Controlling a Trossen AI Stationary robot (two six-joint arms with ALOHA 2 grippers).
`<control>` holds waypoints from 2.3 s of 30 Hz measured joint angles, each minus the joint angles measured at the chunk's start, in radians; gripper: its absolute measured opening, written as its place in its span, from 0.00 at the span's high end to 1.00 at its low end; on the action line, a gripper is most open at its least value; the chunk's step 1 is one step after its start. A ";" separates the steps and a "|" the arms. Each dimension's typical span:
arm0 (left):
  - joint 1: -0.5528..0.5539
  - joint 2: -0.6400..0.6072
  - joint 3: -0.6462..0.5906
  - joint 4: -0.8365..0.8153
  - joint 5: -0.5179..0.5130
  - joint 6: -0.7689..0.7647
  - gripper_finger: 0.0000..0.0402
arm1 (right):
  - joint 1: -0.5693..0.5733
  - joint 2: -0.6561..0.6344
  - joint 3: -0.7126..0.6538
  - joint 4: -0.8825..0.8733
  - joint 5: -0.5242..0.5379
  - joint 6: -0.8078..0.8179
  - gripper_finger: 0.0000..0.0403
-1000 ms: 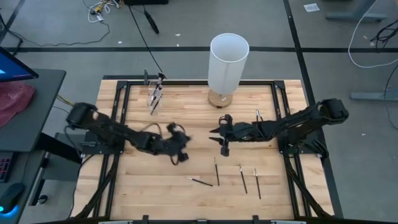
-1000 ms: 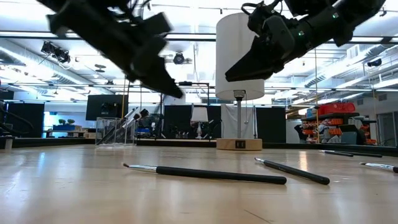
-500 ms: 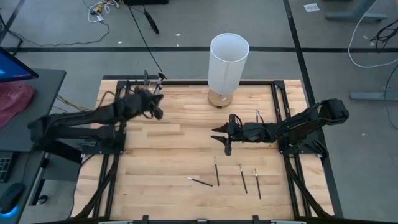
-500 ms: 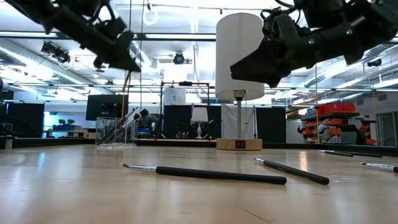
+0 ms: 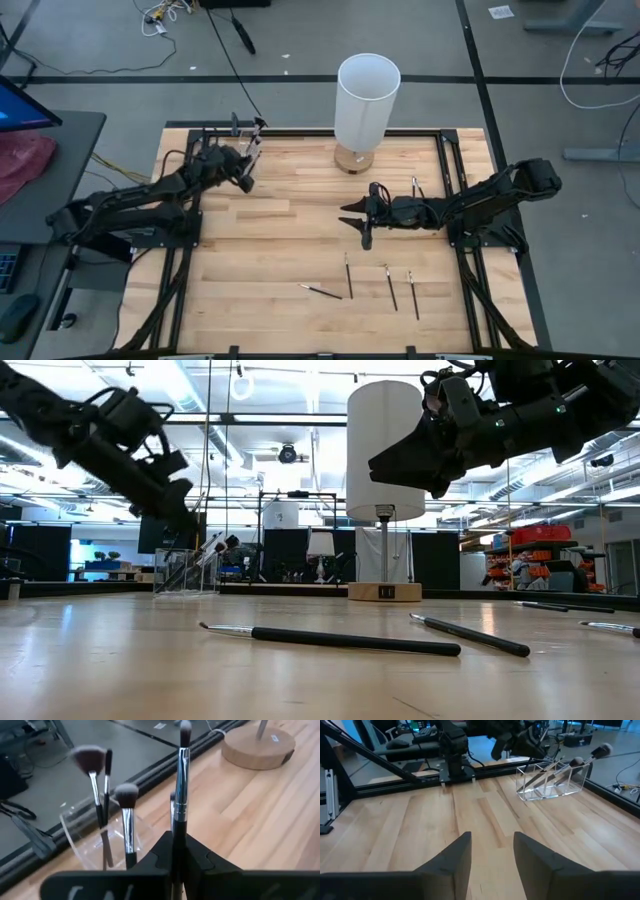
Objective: Put items in baskets/containers
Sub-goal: Put the black eyeshadow brush into the transparent organizer
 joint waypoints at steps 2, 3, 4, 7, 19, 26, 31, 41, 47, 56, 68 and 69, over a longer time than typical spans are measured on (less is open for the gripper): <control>0.006 -0.001 -0.029 0.013 0.007 -0.015 0.96 | 0.000 0.000 0.000 0.000 0.000 0.001 0.63; 0.006 0.000 -0.042 0.012 0.012 -0.025 0.96 | 0.000 0.000 0.000 0.000 0.000 0.001 0.63; 0.006 0.000 -0.050 0.011 0.013 -0.037 0.96 | 0.000 0.000 0.000 0.000 0.000 0.001 0.63; 0.006 0.000 -0.059 0.011 0.014 -0.048 0.93 | 0.000 0.000 0.000 0.001 0.000 0.001 0.63; 0.005 0.000 -0.053 -0.003 0.003 -0.041 0.76 | 0.000 0.000 0.001 -0.019 -0.001 -0.005 0.63; -0.045 0.000 0.153 -0.248 -0.015 -0.020 0.73 | 0.000 -0.099 0.001 -0.274 -0.003 0.056 0.63; -0.150 0.000 0.332 -0.393 -0.041 -0.013 0.73 | 0.000 -0.208 0.001 -0.593 -0.013 0.179 0.63; -0.533 0.074 0.377 -0.371 -0.165 -0.091 0.79 | 0.027 -0.232 0.001 -0.951 -0.144 0.392 0.62; -0.703 0.253 0.377 -0.219 -0.303 -0.081 0.83 | 0.153 -0.233 0.004 -0.969 -0.223 0.560 0.57; -0.796 0.487 0.377 -0.053 -0.316 -0.120 0.84 | 0.497 -0.233 0.089 -1.156 -0.215 1.151 0.60; -0.822 0.652 0.377 0.017 -0.296 -0.200 0.84 | 0.815 -0.210 0.126 -1.325 -0.007 1.584 0.70; -0.823 0.659 0.377 0.018 -0.291 -0.200 0.84 | 0.816 -0.210 0.126 -1.341 -0.012 1.577 0.69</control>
